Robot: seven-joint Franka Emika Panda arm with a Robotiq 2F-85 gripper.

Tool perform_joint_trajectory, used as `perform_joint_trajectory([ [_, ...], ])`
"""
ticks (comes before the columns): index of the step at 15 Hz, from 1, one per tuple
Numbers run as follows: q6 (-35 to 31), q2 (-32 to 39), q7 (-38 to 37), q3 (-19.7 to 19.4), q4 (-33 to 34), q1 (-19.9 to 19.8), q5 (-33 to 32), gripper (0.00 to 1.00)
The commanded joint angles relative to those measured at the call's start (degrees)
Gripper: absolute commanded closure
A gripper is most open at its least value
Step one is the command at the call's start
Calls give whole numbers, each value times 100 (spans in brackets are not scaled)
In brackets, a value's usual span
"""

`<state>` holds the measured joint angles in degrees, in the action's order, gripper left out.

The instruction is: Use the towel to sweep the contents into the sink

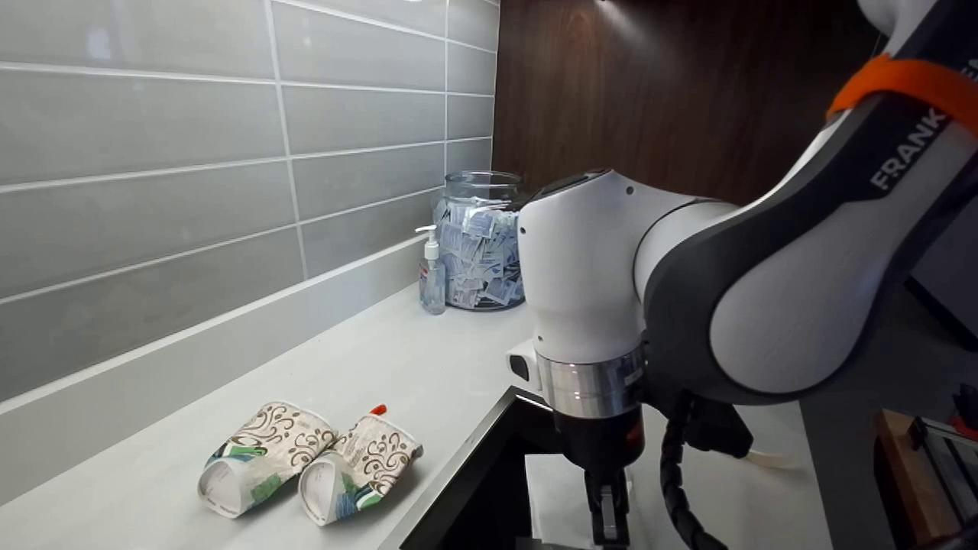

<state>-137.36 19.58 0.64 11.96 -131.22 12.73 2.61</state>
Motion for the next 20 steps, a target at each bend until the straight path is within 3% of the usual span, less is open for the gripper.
perform_joint_trajectory([
  [1,-313,-212,-615,-126,-239,156,-216,100],
  [9,-621,-1227,-1516,-220,-709,193,-479,100],
  [16,506,-2016,-1547,-149,-894,45,-350,100],
  [20,1364,-2368,-1058,-120,-916,9,5,100],
])
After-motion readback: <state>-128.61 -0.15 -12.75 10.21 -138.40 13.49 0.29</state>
